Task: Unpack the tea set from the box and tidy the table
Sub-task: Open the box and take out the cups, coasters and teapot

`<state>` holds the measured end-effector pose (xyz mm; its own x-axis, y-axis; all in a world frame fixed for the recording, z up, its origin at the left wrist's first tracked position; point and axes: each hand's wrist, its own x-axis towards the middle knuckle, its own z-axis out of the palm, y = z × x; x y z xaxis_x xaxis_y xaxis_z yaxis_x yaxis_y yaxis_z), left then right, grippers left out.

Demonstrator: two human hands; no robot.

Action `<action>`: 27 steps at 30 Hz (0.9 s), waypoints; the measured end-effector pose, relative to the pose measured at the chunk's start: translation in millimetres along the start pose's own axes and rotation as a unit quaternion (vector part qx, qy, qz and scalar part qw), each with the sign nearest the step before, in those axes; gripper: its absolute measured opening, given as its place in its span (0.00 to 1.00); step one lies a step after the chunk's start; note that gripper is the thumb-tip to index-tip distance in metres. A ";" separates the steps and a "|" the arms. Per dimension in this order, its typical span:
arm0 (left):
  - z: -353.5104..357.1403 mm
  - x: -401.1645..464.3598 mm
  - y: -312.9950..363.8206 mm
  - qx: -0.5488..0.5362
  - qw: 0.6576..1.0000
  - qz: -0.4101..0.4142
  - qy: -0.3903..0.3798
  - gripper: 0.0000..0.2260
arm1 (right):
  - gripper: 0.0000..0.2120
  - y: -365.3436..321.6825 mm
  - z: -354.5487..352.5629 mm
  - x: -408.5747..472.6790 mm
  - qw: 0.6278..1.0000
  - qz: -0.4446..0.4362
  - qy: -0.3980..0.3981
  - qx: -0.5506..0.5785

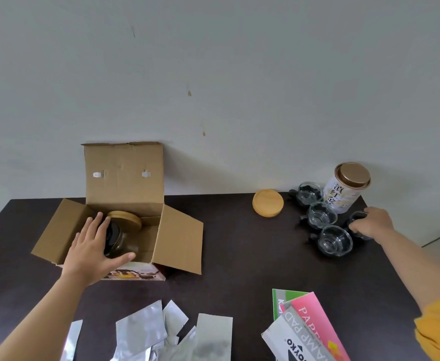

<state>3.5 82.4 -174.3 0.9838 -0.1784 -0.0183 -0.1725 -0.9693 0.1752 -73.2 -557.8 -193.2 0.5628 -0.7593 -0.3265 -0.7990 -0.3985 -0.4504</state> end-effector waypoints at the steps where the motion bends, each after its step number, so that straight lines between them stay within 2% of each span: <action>1: 0.4 0.2 -0.7 0.001 1.000 0.000 -0.001 0.57 | 0.37 0.4 0.9 1.4 1.000 -0.003 -0.001 0.006; 8: 2.8 1.7 -2.5 0.010 1.000 -0.002 -0.001 0.57 | 0.43 9.7 10.5 16.2 1.000 -0.017 -0.009 0.017; 19: 3.8 2.6 -2.8 0.009 1.000 -0.001 0.003 0.56 | 0.41 2.8 9.1 2.3 0.997 -0.052 -0.025 -0.041; 22: 2.9 1.9 -2.2 0.005 1.000 0.002 0.007 0.57 | 0.35 -5.6 9.0 -12.0 0.995 -0.093 -0.008 -0.028; 27: 3.4 2.1 -3.6 0.004 1.000 0.006 0.012 0.57 | 0.26 -37.3 21.2 -58.5 0.980 -0.175 0.080 0.046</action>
<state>6.0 84.9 -178.2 0.9825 -0.1861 0.0064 -0.1845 -0.9685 0.1670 -71.9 -487.6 -174.9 0.7531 -0.6579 -0.0074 -0.5359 -0.6069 -0.5869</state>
